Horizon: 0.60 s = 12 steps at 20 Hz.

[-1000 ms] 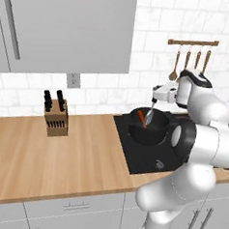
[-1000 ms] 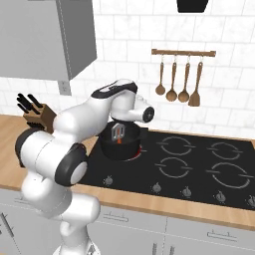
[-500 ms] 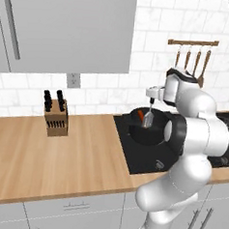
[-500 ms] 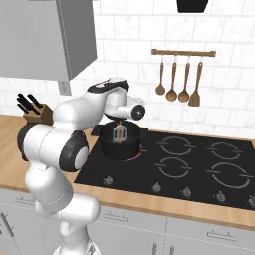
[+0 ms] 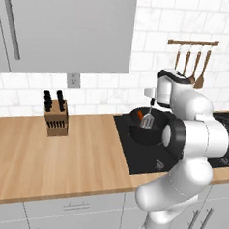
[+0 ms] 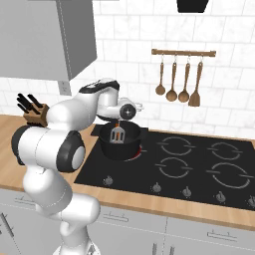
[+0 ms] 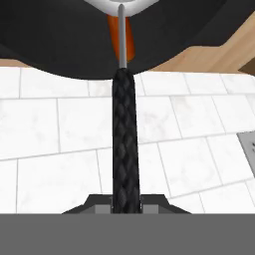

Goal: Put the carrot and tomato in the pot. Retrieve the spatula and lightly stir the vegetables in the pot.

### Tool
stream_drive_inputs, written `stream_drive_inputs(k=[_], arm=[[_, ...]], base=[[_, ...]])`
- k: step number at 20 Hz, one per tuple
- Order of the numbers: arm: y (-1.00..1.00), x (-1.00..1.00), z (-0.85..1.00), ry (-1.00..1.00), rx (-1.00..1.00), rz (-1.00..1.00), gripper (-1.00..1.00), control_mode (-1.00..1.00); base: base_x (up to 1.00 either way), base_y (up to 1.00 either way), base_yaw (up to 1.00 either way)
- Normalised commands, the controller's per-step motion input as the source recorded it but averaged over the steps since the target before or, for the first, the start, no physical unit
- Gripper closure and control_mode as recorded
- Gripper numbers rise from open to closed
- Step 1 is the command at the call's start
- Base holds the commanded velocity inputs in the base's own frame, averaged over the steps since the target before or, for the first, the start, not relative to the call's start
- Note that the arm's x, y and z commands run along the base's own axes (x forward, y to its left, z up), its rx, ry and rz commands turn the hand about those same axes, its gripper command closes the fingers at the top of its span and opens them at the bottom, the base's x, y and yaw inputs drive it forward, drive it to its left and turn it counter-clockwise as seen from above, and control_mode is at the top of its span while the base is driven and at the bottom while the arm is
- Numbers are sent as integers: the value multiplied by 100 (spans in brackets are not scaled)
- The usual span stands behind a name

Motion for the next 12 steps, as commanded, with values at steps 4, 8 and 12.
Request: stream_drive_inputs(k=[4,8,12], arm=[[-1,-13,-10,2,10,-16,100,-100],[-2,16,34,-5,0,-17,100,-100],[-1,14,22,-2,0,-19,100,-100]], base=[[0,0,0],[0,0,0],[0,0,0]])
